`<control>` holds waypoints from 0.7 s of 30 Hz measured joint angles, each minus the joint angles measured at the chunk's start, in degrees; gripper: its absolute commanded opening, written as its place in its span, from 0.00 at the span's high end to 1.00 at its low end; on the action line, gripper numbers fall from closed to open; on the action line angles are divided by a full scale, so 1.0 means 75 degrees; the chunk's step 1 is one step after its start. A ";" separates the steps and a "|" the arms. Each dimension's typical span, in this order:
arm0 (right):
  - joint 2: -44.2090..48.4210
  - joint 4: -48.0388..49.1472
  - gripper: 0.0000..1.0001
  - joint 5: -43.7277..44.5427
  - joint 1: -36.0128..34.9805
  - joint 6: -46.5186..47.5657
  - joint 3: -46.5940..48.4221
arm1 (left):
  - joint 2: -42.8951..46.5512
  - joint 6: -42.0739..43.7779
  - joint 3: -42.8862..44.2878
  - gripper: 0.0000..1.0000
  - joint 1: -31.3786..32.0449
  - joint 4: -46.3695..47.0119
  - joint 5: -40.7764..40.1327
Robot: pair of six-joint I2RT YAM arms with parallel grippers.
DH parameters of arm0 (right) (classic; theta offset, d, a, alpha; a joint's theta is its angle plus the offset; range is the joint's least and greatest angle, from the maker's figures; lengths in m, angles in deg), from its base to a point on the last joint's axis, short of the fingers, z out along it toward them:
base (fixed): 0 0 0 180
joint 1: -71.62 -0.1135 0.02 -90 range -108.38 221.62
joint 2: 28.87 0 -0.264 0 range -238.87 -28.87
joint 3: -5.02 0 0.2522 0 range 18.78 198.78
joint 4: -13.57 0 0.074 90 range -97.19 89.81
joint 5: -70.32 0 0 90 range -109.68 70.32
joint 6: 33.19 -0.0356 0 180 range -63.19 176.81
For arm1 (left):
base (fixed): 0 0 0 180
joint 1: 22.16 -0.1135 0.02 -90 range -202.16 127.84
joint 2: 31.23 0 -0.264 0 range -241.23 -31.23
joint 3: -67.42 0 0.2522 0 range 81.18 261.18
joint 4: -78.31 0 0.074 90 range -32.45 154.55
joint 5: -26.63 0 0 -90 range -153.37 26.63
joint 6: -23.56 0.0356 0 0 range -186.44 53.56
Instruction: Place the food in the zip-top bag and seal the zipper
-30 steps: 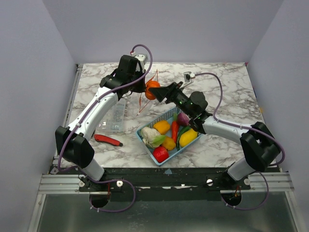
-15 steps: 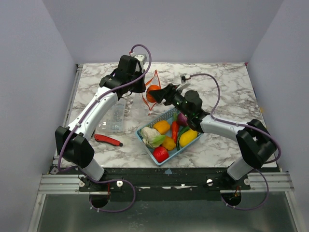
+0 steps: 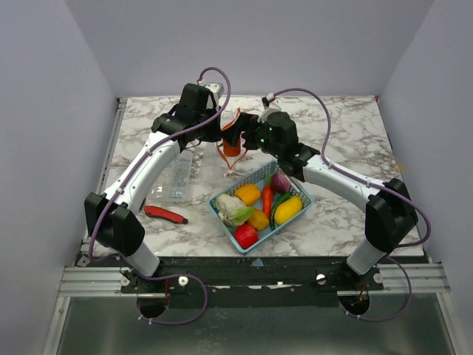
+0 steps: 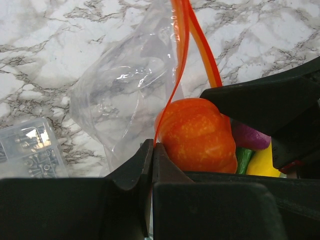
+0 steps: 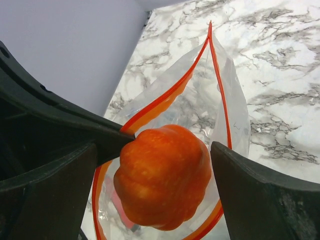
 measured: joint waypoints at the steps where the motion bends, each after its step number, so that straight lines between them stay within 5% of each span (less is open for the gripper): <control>1: 0.0009 -0.0189 0.00 -0.0047 -0.0003 0.0047 0.0090 | -0.0015 -0.0006 0.0029 1.00 -0.0003 -0.0032 0.0003; 14: 0.1116 -0.2594 0.02 -0.0221 -0.0006 0.0848 0.0583 | -0.0254 -0.0012 0.0187 1.00 -0.0003 -0.0198 0.0117; 21: 0.2643 -0.3060 0.00 0.0554 -0.0012 0.1105 -0.0927 | 0.0055 0.0154 -0.0350 1.00 -0.0006 -0.0125 -0.0064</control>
